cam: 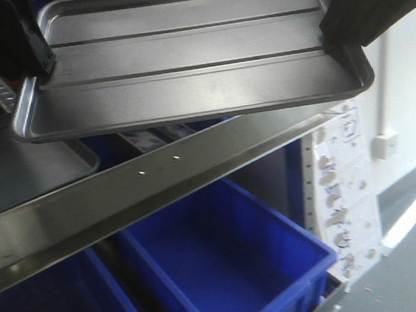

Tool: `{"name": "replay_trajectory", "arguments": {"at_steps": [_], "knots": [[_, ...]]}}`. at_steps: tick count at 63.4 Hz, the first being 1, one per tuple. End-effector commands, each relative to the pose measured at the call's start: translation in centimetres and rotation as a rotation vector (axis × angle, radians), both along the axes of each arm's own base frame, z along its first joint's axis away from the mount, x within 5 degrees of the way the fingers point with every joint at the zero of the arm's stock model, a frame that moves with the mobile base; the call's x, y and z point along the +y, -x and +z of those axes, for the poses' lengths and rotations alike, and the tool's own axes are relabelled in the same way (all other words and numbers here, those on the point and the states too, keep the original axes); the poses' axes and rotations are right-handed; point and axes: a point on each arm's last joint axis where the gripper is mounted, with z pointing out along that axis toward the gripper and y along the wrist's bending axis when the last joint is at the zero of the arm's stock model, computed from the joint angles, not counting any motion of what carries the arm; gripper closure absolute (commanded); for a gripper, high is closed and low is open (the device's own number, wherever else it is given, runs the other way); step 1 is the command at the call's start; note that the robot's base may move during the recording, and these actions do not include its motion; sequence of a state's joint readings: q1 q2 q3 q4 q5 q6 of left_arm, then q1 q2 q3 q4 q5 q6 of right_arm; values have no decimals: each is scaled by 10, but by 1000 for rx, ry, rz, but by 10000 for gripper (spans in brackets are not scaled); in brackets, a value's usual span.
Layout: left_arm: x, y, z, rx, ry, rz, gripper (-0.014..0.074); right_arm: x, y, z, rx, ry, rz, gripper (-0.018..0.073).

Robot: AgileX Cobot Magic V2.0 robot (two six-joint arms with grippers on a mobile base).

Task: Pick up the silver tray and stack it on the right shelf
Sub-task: 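Position the held tray above the larger grey tray on the shelf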

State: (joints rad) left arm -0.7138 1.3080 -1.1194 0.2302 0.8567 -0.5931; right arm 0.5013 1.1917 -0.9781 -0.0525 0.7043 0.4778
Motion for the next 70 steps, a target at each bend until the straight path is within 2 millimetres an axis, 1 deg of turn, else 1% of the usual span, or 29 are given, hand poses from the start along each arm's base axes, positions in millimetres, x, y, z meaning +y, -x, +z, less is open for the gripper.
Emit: {"name": "replay_trajectory", "arguments": {"at_steps": [1,70], "knots": [[8,2,14,-66,-51,-16,689,-5,-2,18,-112,11,5,503],[8,2,14,-66,-51,-16,689,-5,-2,18,-113,10,5,503]]}}
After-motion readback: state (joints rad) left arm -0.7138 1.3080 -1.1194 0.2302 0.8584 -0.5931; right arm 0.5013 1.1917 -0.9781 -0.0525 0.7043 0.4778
